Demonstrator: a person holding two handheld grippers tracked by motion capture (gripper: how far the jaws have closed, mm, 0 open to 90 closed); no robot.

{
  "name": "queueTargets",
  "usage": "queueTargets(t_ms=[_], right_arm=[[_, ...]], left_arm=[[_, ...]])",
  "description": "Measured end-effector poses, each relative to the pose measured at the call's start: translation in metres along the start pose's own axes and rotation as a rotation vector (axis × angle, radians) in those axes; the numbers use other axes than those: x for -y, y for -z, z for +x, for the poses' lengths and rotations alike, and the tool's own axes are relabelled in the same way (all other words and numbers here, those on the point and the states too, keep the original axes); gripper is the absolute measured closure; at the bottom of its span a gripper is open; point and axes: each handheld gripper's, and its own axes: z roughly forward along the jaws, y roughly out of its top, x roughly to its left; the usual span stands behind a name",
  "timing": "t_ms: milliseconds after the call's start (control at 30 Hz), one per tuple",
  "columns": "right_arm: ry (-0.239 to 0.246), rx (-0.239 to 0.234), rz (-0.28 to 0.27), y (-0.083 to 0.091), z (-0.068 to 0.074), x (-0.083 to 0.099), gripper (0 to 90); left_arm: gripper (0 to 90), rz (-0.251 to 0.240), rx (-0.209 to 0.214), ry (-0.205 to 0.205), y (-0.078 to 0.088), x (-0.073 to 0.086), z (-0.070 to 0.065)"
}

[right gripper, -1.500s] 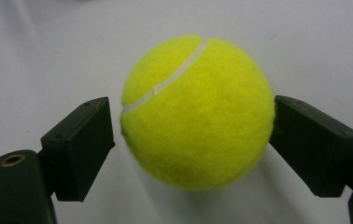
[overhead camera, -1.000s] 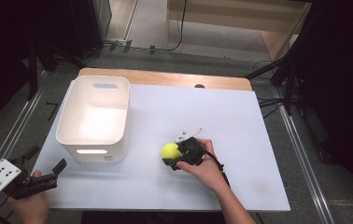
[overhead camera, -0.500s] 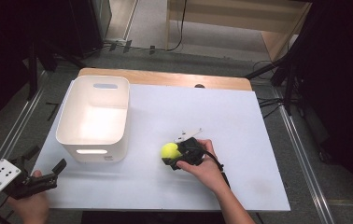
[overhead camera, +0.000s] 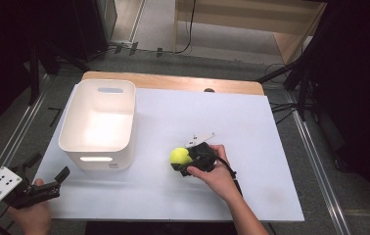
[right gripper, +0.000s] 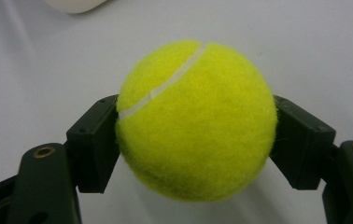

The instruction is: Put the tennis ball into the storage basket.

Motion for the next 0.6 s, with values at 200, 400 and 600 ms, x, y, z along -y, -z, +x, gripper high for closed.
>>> queueTargets(t_ms=[200, 400, 600], right_arm=[[-0.001, -0.005, -0.007, 0.005, -0.001, -0.004, 24.1], [-0.001, -0.003, -0.023, 0.009, -0.001, -0.008, 24.2], [0.006, 0.001, -0.033, 0.014, -0.002, -0.012, 24.2]], left_arm=[[0.0, -0.001, 0.000, 0.001, 0.000, 0.000, 0.000], [0.0, -0.001, -0.002, 0.001, 0.000, 0.000, 0.000], [0.0, 0.000, -0.002, 0.001, 0.000, 0.000, 0.000]])
